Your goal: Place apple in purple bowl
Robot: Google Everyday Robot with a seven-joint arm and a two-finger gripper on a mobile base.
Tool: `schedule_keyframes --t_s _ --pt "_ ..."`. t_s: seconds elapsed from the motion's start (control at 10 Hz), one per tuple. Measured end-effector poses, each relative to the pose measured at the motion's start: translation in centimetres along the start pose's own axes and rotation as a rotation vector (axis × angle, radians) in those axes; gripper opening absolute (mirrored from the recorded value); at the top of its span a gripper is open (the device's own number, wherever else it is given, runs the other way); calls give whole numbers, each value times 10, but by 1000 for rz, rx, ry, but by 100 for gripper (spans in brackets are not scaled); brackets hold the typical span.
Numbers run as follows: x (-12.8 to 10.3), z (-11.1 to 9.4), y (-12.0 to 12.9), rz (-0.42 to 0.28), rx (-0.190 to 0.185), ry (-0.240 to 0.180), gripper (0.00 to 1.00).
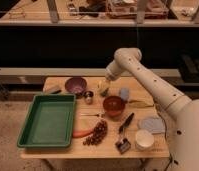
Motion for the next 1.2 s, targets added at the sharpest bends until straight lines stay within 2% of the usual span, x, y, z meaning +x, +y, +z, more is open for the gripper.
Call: schedule_keyframes --t_s 0.4,0.7,0.8,1.0,1.1,1.2 --pt "1 8 25 154 -65 -23 80" --pt "-1 8 27 167 -70 -33 80" --pt "-3 7 28 185 -88 -68 80" --pt "0 9 26 234 -117 -178 80" --pt "1 10 25 280 -131 -225 80" --pt "-1 10 24 306 -139 -247 80"
